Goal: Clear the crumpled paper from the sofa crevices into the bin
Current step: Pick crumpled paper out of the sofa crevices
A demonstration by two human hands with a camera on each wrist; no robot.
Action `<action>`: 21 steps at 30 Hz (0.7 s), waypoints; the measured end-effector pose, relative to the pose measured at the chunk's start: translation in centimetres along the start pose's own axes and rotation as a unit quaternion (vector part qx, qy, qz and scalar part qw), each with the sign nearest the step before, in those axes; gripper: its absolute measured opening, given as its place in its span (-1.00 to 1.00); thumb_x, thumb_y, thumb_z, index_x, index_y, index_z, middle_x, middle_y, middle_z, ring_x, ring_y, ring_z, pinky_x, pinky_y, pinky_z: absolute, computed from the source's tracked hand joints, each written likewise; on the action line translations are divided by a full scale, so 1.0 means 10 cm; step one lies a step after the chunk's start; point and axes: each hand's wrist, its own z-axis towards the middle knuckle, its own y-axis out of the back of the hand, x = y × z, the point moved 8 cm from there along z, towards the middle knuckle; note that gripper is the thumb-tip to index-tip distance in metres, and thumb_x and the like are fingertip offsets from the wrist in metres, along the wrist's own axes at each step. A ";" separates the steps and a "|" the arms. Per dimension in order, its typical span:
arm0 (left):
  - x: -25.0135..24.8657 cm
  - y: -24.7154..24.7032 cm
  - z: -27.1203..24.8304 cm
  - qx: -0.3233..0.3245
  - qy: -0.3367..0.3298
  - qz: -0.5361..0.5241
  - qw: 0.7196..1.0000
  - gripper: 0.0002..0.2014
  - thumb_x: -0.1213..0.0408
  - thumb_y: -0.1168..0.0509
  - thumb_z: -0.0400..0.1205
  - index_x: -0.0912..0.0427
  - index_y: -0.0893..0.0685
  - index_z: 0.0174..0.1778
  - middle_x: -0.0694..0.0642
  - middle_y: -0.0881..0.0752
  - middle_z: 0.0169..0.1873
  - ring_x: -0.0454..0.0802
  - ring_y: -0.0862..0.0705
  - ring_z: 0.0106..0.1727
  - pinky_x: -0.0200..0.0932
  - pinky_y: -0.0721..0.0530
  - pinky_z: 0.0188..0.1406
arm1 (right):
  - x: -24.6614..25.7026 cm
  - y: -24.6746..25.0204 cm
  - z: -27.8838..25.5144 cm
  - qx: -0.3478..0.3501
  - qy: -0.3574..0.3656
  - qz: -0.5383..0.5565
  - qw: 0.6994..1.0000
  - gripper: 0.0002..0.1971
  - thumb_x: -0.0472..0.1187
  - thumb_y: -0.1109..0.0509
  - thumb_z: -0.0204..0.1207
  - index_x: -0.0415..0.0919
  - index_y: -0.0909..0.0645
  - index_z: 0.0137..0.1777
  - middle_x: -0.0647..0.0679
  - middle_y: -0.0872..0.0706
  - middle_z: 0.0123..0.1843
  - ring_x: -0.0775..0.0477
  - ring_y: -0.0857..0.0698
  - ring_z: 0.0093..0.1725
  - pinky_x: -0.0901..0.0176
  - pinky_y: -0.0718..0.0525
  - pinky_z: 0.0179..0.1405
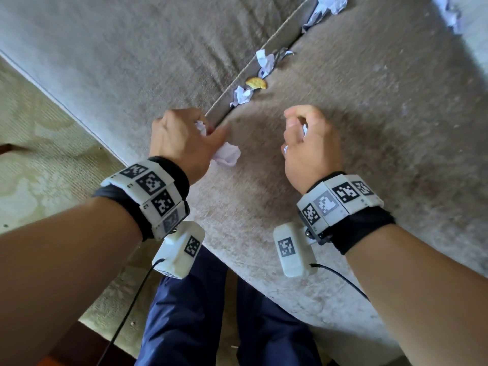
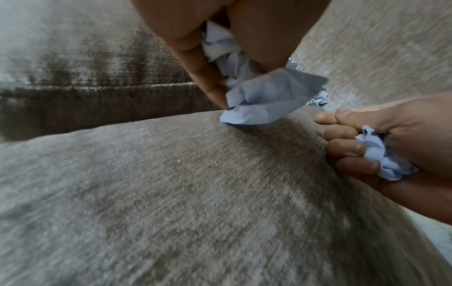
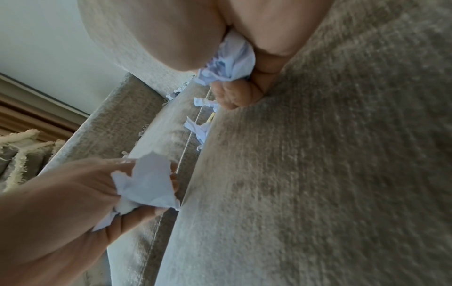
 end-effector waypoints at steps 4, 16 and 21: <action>0.12 0.01 0.00 -0.007 0.017 -0.019 1.000 -0.84 0.23 -0.42 0.54 0.26 -0.75 -0.26 0.13 -0.78 -0.34 0.03 -0.70 -0.24 -0.22 -0.53 -0.49 | 0.15 -0.05 0.05 0.029 0.015 -0.036 0.999 -0.84 -0.12 -0.28 0.67 -0.15 -0.64 0.09 0.05 -0.62 -0.20 -0.12 -0.67 -0.16 0.16 -0.58 -0.10; 0.55 -0.01 -0.06 0.021 0.070 -0.105 0.992 -0.82 0.33 -0.35 0.51 0.35 -0.58 -0.34 0.09 -0.56 -0.46 0.07 -0.46 -0.41 -0.15 -0.30 -0.55 | 0.50 -0.40 0.29 0.019 0.047 -0.137 0.989 -0.62 -0.01 -0.48 0.41 0.01 -0.65 0.24 0.08 -0.67 -0.11 0.03 -0.59 -0.17 0.20 -0.55 -0.06; 0.58 0.05 -0.11 0.018 0.097 -0.173 0.980 -0.78 0.18 -0.24 0.32 0.30 -0.50 -0.43 0.07 -0.49 -0.54 0.12 -0.46 -0.47 -0.15 -0.36 -0.52 | 0.54 -0.50 0.36 0.004 0.025 -0.205 0.978 -0.72 -0.02 -0.46 0.44 0.00 -0.71 0.14 -0.02 -0.79 0.07 -0.20 -0.70 0.09 0.06 -0.61 -0.02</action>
